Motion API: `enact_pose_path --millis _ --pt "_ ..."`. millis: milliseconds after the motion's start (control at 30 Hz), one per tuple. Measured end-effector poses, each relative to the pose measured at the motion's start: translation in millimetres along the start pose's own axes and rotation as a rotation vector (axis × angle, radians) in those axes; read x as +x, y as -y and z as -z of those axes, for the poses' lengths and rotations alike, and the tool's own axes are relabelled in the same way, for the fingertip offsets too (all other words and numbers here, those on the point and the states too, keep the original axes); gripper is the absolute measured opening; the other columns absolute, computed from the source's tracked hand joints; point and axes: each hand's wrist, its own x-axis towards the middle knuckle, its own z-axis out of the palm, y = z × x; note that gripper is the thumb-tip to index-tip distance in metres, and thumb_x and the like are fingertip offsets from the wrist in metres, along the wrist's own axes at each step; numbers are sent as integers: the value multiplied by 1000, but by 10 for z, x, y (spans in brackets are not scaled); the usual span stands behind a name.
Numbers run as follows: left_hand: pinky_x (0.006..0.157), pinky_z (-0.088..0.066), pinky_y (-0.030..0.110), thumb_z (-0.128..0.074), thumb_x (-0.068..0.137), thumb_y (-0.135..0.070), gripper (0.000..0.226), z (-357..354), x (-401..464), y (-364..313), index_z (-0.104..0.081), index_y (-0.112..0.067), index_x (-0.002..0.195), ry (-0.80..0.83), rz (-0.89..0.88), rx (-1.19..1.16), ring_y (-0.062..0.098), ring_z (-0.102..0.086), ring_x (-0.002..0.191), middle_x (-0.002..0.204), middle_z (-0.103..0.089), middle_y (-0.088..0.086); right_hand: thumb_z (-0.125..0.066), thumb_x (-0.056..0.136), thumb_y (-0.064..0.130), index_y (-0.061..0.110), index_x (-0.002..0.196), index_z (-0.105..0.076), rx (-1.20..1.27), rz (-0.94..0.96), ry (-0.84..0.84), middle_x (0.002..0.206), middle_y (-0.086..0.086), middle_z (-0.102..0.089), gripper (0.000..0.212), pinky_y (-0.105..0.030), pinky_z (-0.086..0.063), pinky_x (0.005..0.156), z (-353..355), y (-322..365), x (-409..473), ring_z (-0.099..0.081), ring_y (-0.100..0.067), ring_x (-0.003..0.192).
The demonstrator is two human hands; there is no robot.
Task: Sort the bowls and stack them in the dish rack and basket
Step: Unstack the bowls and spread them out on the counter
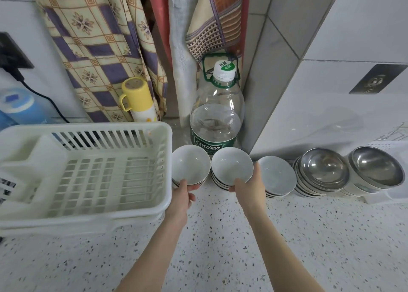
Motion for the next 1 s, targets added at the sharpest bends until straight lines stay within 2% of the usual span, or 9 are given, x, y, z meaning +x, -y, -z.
enact_pose_path --millis 100,200,333,467,567,633,767,867,1000 --pt "32 -23 11 -43 97 -5 28 -36 -11 1 -55 -19 76 -30 -1 -46 3 -34 28 70 -69 7 -44 77 9 28 135 -35 17 -3 -8 73 7 -68 62 -41 -53 65 -1 16 -8 -70 -22 78" --pt "35 -28 8 -43 97 -6 24 -45 -14 22 -55 -16 78 -21 13 -77 2 -33 29 70 -69 6 -46 81 9 26 134 -41 56 14 -13 84 0 -70 56 -28 -45 53 6 26 -32 -69 -10 66" --pt "38 -32 7 -44 98 -7 22 -11 22 74 -55 -12 79 10 3 -86 3 -32 29 73 -69 7 -46 84 11 28 130 -45 96 27 -33 94 -1 -68 49 -22 -40 45 -5 59 -27 -65 -5 54" --pt "41 -38 6 -44 98 -8 23 11 39 107 -58 -6 80 39 -21 -90 3 -31 30 64 -71 2 -46 87 10 28 121 -46 124 29 -53 95 -1 -66 38 -24 -41 48 28 99 -6 -66 -13 54" --pt "41 -37 9 -45 97 -6 31 9 16 116 -61 -10 70 56 -45 -144 4 -33 32 61 -72 2 -46 88 10 29 130 -45 159 38 -78 89 -2 -67 46 -26 -45 50 80 111 -10 -65 -17 56" --pt "41 -35 9 -47 95 -6 38 -1 -1 114 -65 -16 63 67 -58 -184 4 -34 33 65 -72 6 -46 88 9 31 136 -41 192 51 -87 81 -5 -68 53 -23 -44 47 128 106 -31 -62 -9 49" --pt "40 -38 12 -45 96 -3 24 -31 -48 87 -60 -22 96 125 -100 -239 3 -39 38 63 -71 9 -45 88 8 30 141 -40 276 67 -96 58 -1 -62 57 -22 -43 47 254 59 -106 -57 -6 45" --pt "39 -37 15 -44 97 -2 47 -31 -126 78 -53 -46 113 181 -179 -214 6 -51 47 64 -71 3 -45 87 5 30 138 -44 340 73 -117 57 -2 -63 57 -26 -46 52 352 2 -206 -57 -7 47" --pt "40 -37 19 -45 96 2 65 -24 -280 86 -45 -54 128 238 -264 -179 15 -62 57 72 -73 0 -43 87 -1 32 131 -48 412 97 -116 60 -4 -61 56 -20 -42 45 506 -109 -382 -55 -7 46"
